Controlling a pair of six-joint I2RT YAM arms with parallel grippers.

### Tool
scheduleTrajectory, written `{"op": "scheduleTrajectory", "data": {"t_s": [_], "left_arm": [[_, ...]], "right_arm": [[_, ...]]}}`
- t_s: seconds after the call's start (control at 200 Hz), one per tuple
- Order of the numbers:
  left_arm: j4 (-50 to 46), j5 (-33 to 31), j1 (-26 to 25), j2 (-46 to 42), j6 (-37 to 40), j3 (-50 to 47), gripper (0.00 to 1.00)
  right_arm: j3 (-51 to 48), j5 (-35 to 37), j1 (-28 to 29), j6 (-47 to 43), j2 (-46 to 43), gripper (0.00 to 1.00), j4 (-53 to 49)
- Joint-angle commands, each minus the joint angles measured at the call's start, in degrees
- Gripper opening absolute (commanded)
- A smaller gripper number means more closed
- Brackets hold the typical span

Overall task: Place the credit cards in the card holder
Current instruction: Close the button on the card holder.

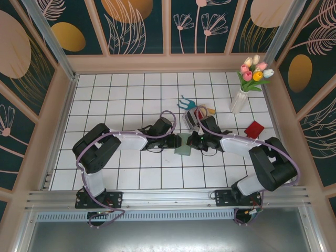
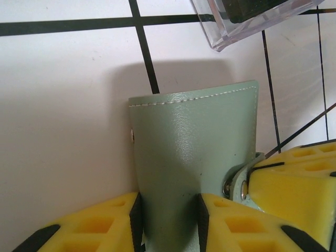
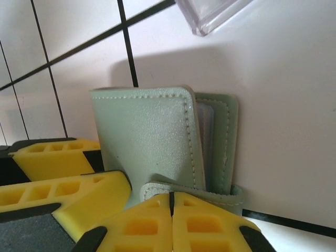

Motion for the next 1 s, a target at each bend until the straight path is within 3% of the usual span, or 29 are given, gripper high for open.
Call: {"op": "scheduleTrajectory", "data": {"t_s": [0.0,0.06,0.3,0.6,0.991], "left_arm": [[-3.46,2.45,-1.2,2.56,0.78,-1.18,0.35],[-3.97,2.53,-1.21,2.86,1.19,-0.98,0.39],[-5.42,2.58,-1.29,3.28,2.13,-0.7,0.38],[-8.09,2.27,-2.12,4.98,3.68,1.05,0.4],[-9.34,2.75,-3.09,6.92,4.74,2.11,0.4]], "right_arm": [[-0.51,2.52,0.44,0.57,-3.47,0.08,-1.08],[-0.57,1.92,0.24,0.23,-3.31,0.08,-1.68],[-1.36,1.2,0.5,0.91,-2.74,0.08,-1.08],[-2.49,4.8,0.5,1.27,-5.66,0.08,-4.43],[-2.07,1.51,0.5,2.12,-3.02,0.08,0.16]]}}
